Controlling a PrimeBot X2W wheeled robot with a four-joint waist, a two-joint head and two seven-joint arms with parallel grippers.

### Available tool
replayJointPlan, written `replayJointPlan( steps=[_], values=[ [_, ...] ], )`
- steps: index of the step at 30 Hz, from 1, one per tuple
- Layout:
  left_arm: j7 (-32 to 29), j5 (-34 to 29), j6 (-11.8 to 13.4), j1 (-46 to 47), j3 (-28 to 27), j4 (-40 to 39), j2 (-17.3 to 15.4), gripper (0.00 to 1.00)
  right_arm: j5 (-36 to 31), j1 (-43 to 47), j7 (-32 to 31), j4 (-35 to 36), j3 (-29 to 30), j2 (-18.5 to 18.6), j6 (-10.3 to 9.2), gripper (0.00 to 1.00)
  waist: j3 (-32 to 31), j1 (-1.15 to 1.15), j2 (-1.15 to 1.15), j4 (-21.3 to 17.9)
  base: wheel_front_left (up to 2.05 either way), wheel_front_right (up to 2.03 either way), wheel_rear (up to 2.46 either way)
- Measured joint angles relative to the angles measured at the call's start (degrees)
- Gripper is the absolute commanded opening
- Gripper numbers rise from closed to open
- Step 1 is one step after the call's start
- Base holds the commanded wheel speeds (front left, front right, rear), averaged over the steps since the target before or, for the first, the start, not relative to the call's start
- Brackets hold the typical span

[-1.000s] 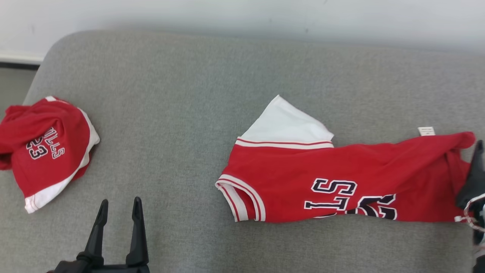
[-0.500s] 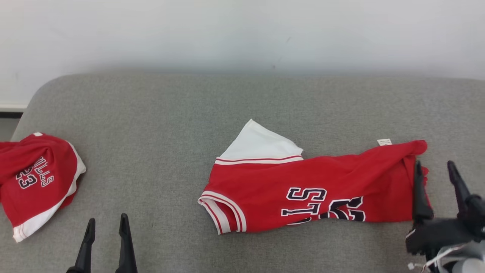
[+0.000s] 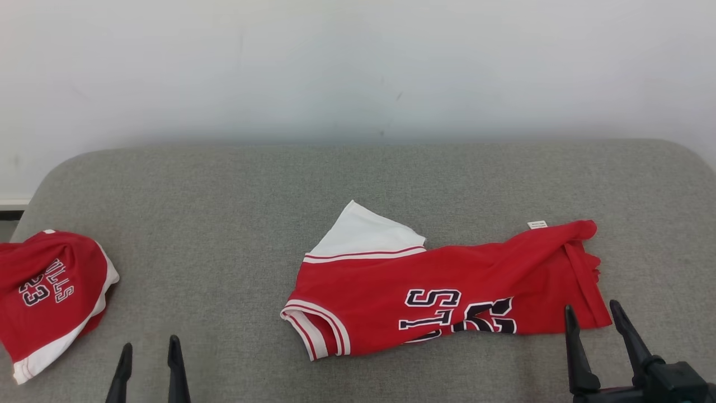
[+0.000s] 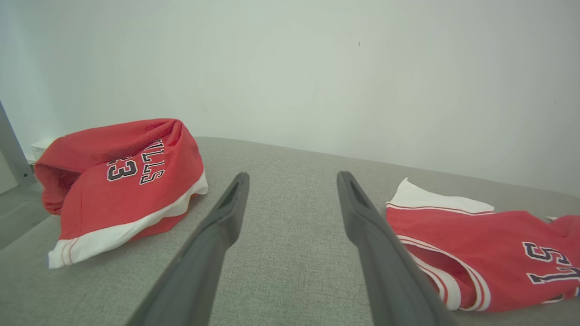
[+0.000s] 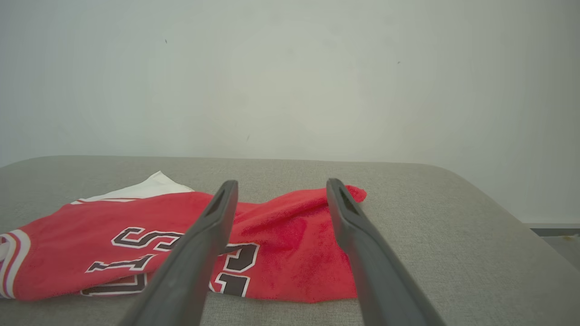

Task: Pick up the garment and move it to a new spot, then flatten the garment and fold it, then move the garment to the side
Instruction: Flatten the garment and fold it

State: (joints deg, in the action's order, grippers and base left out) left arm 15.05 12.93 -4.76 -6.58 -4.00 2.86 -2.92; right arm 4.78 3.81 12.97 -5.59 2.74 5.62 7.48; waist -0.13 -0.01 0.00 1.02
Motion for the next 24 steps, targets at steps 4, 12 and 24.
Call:
replayJointPlan(
  steps=[4, 12, 24],
  values=[
    [0.0, -0.55, -0.81, -0.01, 0.18, 1.56, 0.0, 1.0, 0.03, 0.16, 0.53, -1.82, 0.4, -0.19, 0.0, 1.0, -0.41, 0.0, 0.0, -0.46, 0.0, 0.0, 0.0],
    [0.0, -1.88, -2.0, -0.02, 0.7, 4.7, 0.02, 1.0, -0.35, 0.77, 1.45, -4.25, 1.72, -0.98, 0.0, 1.0, -1.15, 0.01, 0.0, -1.26, 0.0, 0.0, 0.0],
    [0.0, -2.34, -2.66, -0.01, 1.77, 5.63, 0.01, 1.0, -0.86, 0.82, 1.76, -6.04, 2.23, -1.89, 0.0, 1.0, -1.54, 0.01, 0.0, -2.08, 0.0, 0.0, 0.0]
  ],
)
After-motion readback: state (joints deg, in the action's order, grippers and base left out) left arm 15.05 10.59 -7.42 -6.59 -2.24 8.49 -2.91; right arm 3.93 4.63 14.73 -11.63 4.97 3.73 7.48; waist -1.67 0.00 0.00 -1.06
